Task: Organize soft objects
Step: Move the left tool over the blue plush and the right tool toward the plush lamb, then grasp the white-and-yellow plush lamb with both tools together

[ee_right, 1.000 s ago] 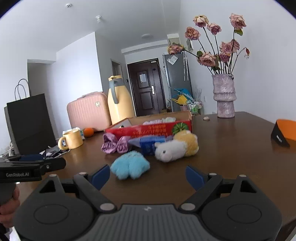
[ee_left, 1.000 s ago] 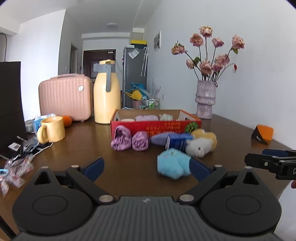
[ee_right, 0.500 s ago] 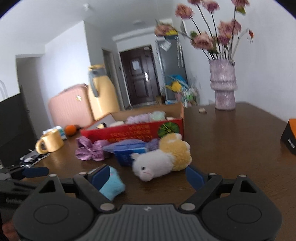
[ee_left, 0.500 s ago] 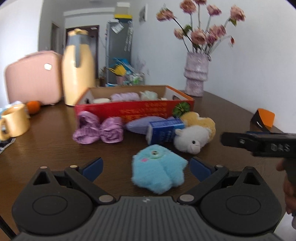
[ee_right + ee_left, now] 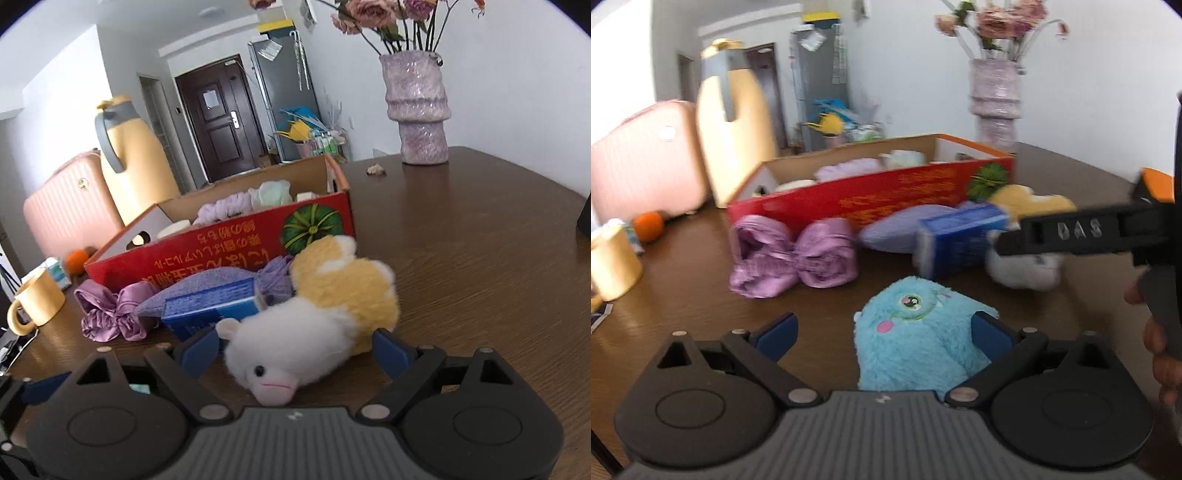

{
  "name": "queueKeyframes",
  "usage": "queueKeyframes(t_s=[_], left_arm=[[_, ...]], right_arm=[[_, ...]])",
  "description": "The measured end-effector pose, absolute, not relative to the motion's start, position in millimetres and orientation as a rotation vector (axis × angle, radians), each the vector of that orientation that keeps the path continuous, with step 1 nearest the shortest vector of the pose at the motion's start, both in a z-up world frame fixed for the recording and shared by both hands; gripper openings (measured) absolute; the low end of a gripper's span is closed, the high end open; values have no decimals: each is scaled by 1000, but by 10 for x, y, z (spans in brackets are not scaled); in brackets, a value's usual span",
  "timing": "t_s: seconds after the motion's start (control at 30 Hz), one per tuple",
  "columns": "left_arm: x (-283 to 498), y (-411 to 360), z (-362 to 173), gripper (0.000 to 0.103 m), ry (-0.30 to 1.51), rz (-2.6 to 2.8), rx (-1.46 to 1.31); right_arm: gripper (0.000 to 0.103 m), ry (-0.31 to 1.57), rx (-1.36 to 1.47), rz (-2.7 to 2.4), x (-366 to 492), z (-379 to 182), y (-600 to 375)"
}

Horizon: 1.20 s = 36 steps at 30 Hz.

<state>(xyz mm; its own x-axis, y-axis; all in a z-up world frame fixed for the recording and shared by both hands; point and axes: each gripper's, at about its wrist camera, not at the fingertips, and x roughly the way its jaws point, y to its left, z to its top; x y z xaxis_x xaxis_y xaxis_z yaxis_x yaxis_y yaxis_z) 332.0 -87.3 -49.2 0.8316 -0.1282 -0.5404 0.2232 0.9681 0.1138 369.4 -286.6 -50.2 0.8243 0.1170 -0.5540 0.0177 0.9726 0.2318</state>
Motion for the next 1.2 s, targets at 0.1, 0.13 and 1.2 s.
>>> queueKeyframes(t_s=[0.1, 0.13, 1.2], left_arm=[[3364, -746, -443, 102, 554, -132, 153], [3354, -707, -416, 102, 546, -127, 139], [2596, -1196, -360, 98, 541, -350, 117]], right_arm=[[97, 610, 211, 22, 3788, -582, -2739], [96, 612, 197, 6, 3805, -604, -2710], [64, 599, 5, 283, 2482, -552, -3172]])
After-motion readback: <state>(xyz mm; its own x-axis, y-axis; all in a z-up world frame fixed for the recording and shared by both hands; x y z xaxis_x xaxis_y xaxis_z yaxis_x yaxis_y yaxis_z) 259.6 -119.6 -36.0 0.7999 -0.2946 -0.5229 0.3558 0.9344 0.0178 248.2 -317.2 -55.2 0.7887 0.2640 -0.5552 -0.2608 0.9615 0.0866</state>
